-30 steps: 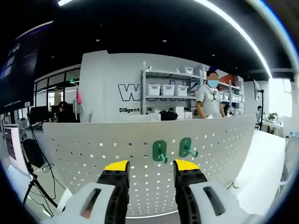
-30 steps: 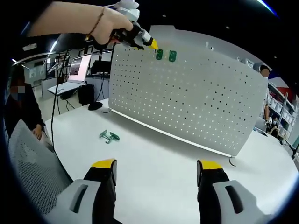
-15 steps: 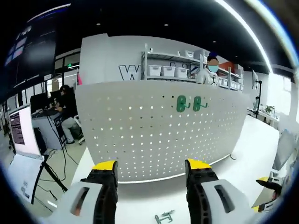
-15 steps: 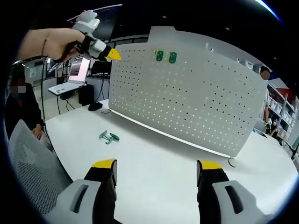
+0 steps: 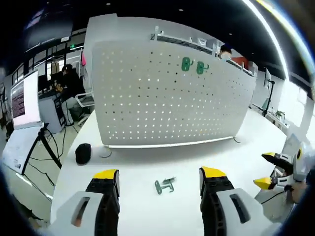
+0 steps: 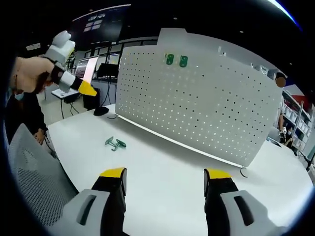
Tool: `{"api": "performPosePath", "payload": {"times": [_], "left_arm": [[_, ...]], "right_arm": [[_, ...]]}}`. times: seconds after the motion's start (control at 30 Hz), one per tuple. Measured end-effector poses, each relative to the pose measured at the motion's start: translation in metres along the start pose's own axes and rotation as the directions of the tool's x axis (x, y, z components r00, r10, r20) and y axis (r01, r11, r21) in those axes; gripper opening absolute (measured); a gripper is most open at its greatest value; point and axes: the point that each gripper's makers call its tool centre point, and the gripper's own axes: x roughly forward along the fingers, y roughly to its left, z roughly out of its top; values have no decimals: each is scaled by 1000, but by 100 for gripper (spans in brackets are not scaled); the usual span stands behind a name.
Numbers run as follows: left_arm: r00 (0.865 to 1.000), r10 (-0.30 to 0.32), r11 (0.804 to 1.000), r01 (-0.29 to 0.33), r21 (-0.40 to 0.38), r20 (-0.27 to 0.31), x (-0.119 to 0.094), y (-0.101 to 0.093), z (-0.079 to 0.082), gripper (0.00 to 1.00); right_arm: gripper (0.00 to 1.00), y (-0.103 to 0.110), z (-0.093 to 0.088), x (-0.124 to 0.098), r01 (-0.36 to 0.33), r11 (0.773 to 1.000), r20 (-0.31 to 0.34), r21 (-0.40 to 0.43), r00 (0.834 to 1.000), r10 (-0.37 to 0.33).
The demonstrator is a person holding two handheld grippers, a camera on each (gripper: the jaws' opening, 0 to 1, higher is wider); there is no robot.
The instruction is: Insert the hook assembly into the mounting plate slot until the hook locks in place.
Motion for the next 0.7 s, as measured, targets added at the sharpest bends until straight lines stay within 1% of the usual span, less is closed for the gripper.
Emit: {"api": "performPosePath", "payload": {"times": [0.03, 0.13, 0.17, 0.23, 0.3, 0.4, 0.57, 0.63, 0.7], "left_arm": [[1000, -4, 1000, 4, 0, -22, -1, -1, -11, 67], [998, -9, 1000, 9, 2, -60, 1, 1, -28, 64], [998, -17, 1000, 17, -6, -62, 2, 0, -33, 64], [998, -36, 999, 34, -31, -59, 4, -4, -37, 61], [997, -38, 999, 37, -8, -68, 8, -7, -43, 60], [994, -63, 998, 63, -6, -90, 14, -13, -54, 56], [985, -94, 995, 97, 13, -148, 25, -20, -75, 57], [983, -92, 995, 96, 16, -159, 30, -19, -79, 59], [981, -87, 996, 91, 16, -174, 35, -15, -85, 59]], "right_arm": [[60, 0, 0, 0, -2, 1000, 1, 1, 1000, 2], [59, 0, -1, 0, 1, 1000, -2, -3, 1000, -1], [58, -2, -2, 0, 5, 1000, -10, -9, 1000, -5], [56, -2, -2, 0, 8, 1000, -10, -12, 1000, -8], [56, -2, -2, 0, 8, 1000, -8, -9, 1000, -8], [56, 0, -4, 1, 0, 1000, -20, -7, 1000, 0], [56, 2, -6, 2, -9, 1000, -28, -2, 1000, 9], [56, 2, -6, 3, -13, 1000, -27, 7, 1000, 13], [56, 2, -7, 3, -16, 1000, -30, 9, 999, 16]]}}
